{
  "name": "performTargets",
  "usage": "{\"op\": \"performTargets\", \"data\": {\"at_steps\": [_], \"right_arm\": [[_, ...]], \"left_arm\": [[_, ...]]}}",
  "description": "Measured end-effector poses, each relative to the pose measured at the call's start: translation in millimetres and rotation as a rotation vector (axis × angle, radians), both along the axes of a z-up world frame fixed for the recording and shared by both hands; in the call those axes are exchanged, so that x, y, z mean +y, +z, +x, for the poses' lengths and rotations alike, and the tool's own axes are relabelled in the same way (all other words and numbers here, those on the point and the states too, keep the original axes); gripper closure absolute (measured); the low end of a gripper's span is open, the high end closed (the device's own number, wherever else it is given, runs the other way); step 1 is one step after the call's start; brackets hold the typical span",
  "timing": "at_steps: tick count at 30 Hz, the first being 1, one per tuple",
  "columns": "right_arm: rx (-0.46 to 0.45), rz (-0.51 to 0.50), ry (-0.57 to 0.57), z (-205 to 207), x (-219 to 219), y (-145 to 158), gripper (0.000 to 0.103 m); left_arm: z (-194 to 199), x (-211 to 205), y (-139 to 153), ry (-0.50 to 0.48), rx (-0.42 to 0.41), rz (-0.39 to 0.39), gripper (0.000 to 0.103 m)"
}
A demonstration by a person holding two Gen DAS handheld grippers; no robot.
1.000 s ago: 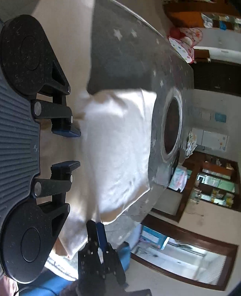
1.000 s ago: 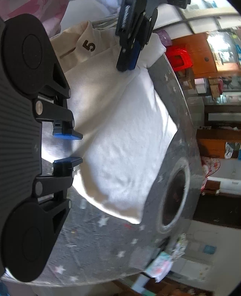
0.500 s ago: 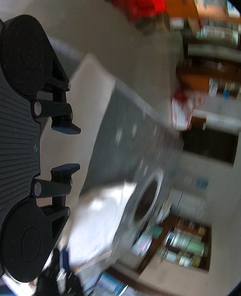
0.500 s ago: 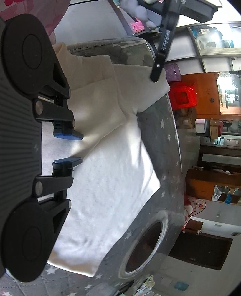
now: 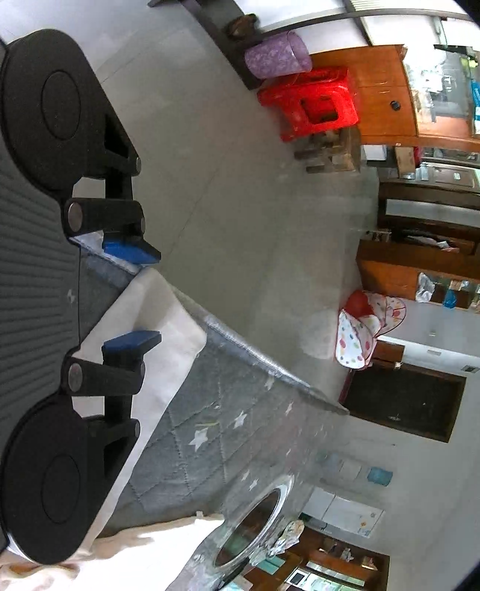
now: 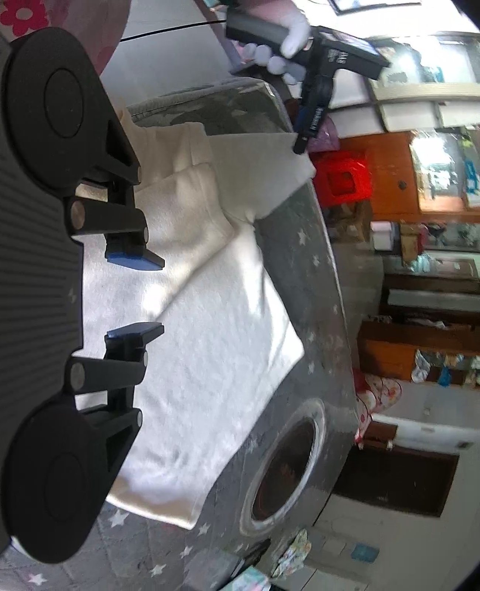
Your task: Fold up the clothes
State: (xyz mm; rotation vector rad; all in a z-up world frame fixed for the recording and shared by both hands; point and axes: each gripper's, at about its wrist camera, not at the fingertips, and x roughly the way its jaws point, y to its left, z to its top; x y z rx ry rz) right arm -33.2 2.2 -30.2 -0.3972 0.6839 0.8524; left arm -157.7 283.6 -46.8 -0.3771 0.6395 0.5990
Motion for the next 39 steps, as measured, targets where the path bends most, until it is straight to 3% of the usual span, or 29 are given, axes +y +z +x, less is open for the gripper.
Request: {"op": "performTargets", "data": {"at_steps": [2, 5, 11, 20, 25, 30, 35, 37, 38, 39], "right_arm": [[-0.006, 0.012, -0.032, -2, -10, 3, 0.071], [-0.014, 0.029, -0.08, -6, -26, 7, 0.071], [-0.021, 0.069, -0.191, -10, -61, 10, 0.071], [-0.027, 0.113, -0.328, -16, -109, 6, 0.07], [-0.039, 0.139, -0.365, -20, -127, 7, 0.07], [-0.033, 0.157, -0.386, -21, -135, 6, 0.07], [-0.022, 0.162, -0.372, -21, -131, 6, 0.07], [-0.015, 0.166, -0.362, -21, -127, 7, 0.07], [-0.01, 0.166, -0.354, -20, -125, 7, 0.07], [-0.004, 0.166, -0.343, -20, -122, 8, 0.07]], "left_arm": [[0, 0, 3, -0.005, -0.006, 0.015, 0.093], [0, -6, 12, -0.033, -0.037, 0.016, 0.097], [2, -34, 47, -0.166, -0.142, -0.007, 0.098], [32, -135, 102, -0.594, -0.264, -0.095, 0.098], [54, -197, 107, -0.788, -0.269, -0.144, 0.098], [68, -246, 94, -0.913, -0.227, -0.183, 0.097], [79, -272, 62, -1.004, -0.118, -0.205, 0.086], [78, -272, 56, -1.029, -0.101, -0.211, 0.074], [76, -270, 55, -1.029, -0.102, -0.205, 0.062], [73, -266, 54, -1.023, -0.108, -0.195, 0.058]]}}
